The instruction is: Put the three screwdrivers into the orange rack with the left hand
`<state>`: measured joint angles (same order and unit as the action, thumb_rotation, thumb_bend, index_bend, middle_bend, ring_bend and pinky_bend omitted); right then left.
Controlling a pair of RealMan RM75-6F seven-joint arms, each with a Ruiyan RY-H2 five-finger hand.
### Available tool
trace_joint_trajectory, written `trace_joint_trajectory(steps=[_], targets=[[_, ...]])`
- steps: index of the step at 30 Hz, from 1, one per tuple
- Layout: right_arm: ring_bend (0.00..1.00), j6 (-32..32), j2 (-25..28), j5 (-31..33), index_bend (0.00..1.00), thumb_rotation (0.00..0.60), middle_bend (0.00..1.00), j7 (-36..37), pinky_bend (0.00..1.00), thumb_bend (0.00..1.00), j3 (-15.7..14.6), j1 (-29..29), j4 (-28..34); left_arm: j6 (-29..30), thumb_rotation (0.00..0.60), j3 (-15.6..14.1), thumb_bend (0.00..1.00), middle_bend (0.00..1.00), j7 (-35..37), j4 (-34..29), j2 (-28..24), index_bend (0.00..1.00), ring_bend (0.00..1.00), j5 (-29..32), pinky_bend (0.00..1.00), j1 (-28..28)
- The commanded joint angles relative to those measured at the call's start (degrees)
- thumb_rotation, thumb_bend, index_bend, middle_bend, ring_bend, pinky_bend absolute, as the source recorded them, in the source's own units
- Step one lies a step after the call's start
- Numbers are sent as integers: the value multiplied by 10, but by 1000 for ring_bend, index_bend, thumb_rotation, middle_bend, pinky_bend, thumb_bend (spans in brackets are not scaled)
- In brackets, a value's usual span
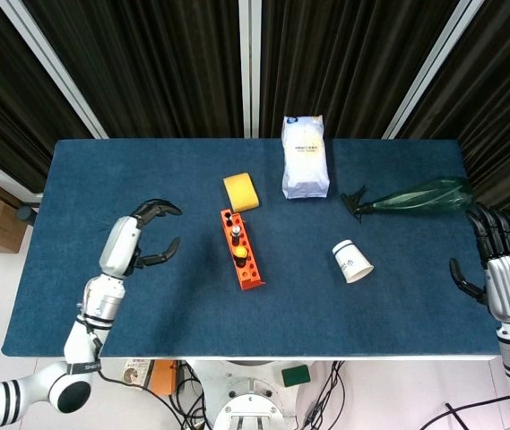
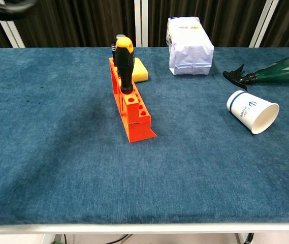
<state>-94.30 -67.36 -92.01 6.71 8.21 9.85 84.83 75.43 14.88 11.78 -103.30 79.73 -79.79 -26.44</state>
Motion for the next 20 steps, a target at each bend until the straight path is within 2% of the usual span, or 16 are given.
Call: trace_joint_trajectory(steps=[1,3,5,8,11,13,15,20], targets=[[0,5,4,13,0,600,0,-7,0,401,-4,-8,-6,36,600,-21,305,313,-76,16,-69,381,234,-37,335,34],[0,15,10,27,0,600,0,-23,0,392,-9,-15,-5,66,592,-33,261,291,-145,41,-87,378,220,-58,314,51],[0,26,16,40,0,600,0,-40,0,379,-13,-21,0,81,556,-47,201,262,-197,60,-98,365,173,-72,260,63],[0,62,38,80,0,600,0,-99,0,373,-25,-33,22,64,512,-89,114,174,-281,68,-142,296,67,-66,164,91],[0,77,47,103,0,600,0,-131,0,373,-29,-40,36,37,494,-116,78,102,-301,48,-172,235,17,-31,135,111],[0,84,48,115,0,600,0,-139,0,373,-31,-44,38,29,442,-128,66,83,-306,42,-182,204,10,-19,135,121],[0,88,48,121,0,600,0,-142,0,373,-31,-46,36,30,420,-135,64,80,-304,39,-186,192,10,-16,135,130],[0,91,44,120,0,600,0,-139,0,373,-35,-51,32,59,421,-144,64,80,-291,42,-181,187,10,-28,135,152]])
